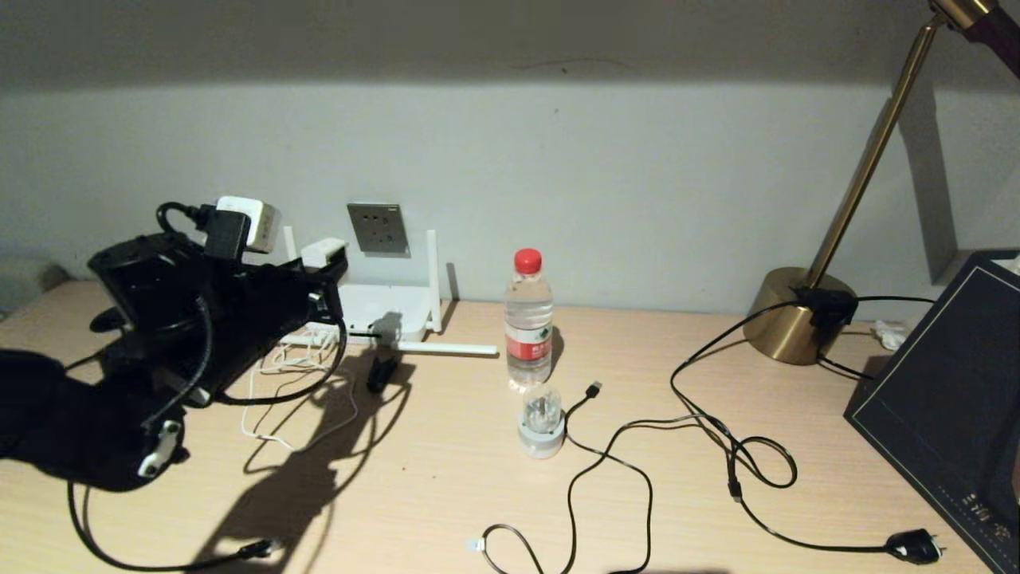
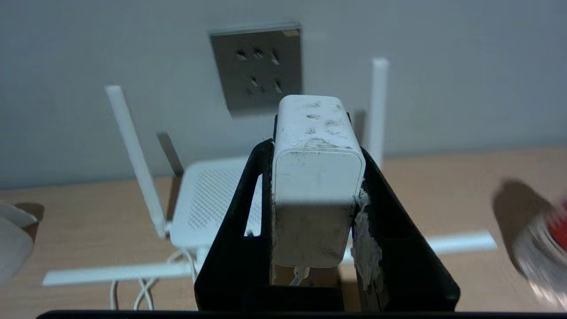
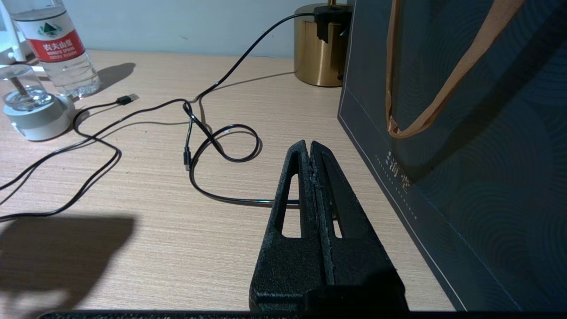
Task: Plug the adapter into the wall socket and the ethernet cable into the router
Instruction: Align plug and socket
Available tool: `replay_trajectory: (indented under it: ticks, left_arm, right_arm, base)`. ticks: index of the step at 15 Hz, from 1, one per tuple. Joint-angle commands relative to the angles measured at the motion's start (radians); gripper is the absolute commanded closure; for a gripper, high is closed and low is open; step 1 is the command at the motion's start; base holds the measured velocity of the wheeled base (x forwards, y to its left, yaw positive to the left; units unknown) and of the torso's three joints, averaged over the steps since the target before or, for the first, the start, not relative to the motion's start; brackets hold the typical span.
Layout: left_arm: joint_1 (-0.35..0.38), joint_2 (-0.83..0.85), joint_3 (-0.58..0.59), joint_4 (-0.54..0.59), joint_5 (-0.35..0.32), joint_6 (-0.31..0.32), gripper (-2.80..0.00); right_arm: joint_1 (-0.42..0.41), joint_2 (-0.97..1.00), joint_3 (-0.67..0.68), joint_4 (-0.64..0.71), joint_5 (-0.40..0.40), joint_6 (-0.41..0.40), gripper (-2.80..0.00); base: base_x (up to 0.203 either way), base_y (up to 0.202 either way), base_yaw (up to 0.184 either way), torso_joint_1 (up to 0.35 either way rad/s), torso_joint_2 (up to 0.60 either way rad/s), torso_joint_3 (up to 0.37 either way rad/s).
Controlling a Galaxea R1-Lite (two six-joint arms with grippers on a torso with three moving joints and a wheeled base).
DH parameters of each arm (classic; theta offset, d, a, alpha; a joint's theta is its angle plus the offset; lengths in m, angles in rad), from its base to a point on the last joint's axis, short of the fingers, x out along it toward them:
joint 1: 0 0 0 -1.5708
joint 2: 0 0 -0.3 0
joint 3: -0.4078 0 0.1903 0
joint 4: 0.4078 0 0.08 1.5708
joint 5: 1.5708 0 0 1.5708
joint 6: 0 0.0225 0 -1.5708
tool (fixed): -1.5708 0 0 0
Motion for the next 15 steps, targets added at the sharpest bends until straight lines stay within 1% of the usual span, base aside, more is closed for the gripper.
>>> replay_trajectory:
  ticks: [1,4,5,9,11,13,15]
  left_arm:
    - [-0.004,0.125,-0.006,-0.128,0.016,-0.009,0.00]
    - [0.006,0.227,-0.082,-0.243,0.068,-0.054,0.00]
    - [0.013,0.246,-0.097,-0.257,0.074,-0.073,0.00]
    - [0.016,0.331,-0.154,-0.285,0.065,-0.087,0.00]
    - [0.016,0.361,-0.187,-0.285,0.056,-0.109,0.00]
    - [0.018,0.388,-0.225,-0.284,0.054,-0.110,0.00]
    - [0.018,0.390,-0.225,-0.282,0.054,-0.109,0.00]
  right_arm:
    - [0.000,0.001,0.032,-0.001,0.000,0.000,0.00]
    - [0.000,0.001,0.032,-0.001,0.000,0.000,0.00]
    - [0.000,0.001,0.032,-0.001,0.000,0.000,0.00]
    - [0.000,0.001,0.032,-0.001,0.000,0.000,0.00]
    - [0.000,0.001,0.032,-0.001,0.000,0.000,0.00]
    - [0.000,0.001,0.032,-0.001,0.000,0.000,0.00]
    - [0.000,0.001,0.032,-0.001,0.000,0.000,0.00]
  base:
    - [0.000,0.000,0.000,0.000,0.00,0.000]
    - [0.000,0.000,0.000,0.000,0.00,0.000]
    - [0.000,0.000,0.000,0.000,0.00,0.000]
    - [0.000,0.000,0.000,0.000,0.00,0.000]
    - [0.000,0.000,0.000,0.000,0.00,0.000]
    - [0.000,0.000,0.000,0.000,0.00,0.000]
    - [0.000,0.000,0.000,0.000,0.00,0.000]
